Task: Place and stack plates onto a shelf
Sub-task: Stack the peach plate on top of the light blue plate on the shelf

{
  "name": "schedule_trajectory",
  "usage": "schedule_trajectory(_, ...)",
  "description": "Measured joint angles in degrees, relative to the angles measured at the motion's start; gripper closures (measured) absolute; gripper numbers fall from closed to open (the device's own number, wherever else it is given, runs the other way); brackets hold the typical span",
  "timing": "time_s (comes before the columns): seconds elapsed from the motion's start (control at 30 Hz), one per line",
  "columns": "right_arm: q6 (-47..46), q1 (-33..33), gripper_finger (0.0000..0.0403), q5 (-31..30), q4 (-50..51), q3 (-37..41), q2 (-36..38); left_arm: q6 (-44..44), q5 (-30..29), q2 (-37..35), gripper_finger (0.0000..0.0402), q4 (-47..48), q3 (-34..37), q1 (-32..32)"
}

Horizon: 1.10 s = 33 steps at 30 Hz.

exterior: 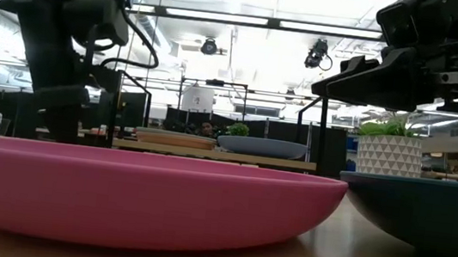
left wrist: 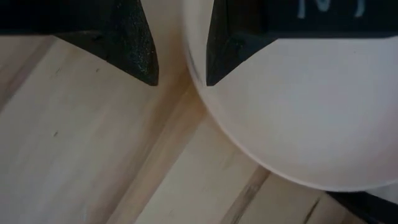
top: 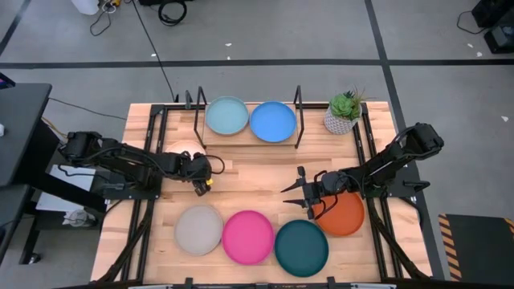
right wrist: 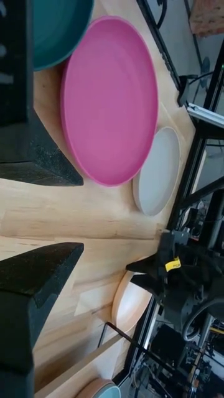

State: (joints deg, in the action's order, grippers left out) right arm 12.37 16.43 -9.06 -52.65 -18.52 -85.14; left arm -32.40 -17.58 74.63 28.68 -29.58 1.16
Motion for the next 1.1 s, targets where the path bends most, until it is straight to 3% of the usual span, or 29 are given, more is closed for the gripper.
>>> schedule_trajectory(0.33,0.41,0.00,0.0239,0.02,-0.02,0.00,0.00,-1.45,4.03,-0.02,0.0270,3.99,0.00,-2.95)
schedule_trajectory(0.57,0.28,0.00,0.0239,0.03,-0.02,0.00,0.00,-2.56,10.34,-0.17,0.0384,5.15,-0.97,-2.99)
schedule_trajectory(0.77,0.24,0.00,0.0239,0.04,-0.02,0.00,0.00,-0.92,23.78,-0.17,0.0380,13.56,-10.78,-1.83)
schedule_trajectory(0.87,0.23,0.00,0.0239,0.04,-0.02,0.00,0.00,2.10,27.72,-0.17,0.0382,16.61,-16.88,-1.14)
schedule_trajectory(1.0,0.23,0.00,0.0239,0.31,0.23,0.02,0.00,9.18,27.69,-0.17,0.0383,16.11,-24.57,-0.01)
schedule_trajectory(1.1,0.26,0.00,0.0239,0.31,0.23,0.02,-0.02,16.15,21.70,-0.17,0.0384,13.03,-29.38,0.84)
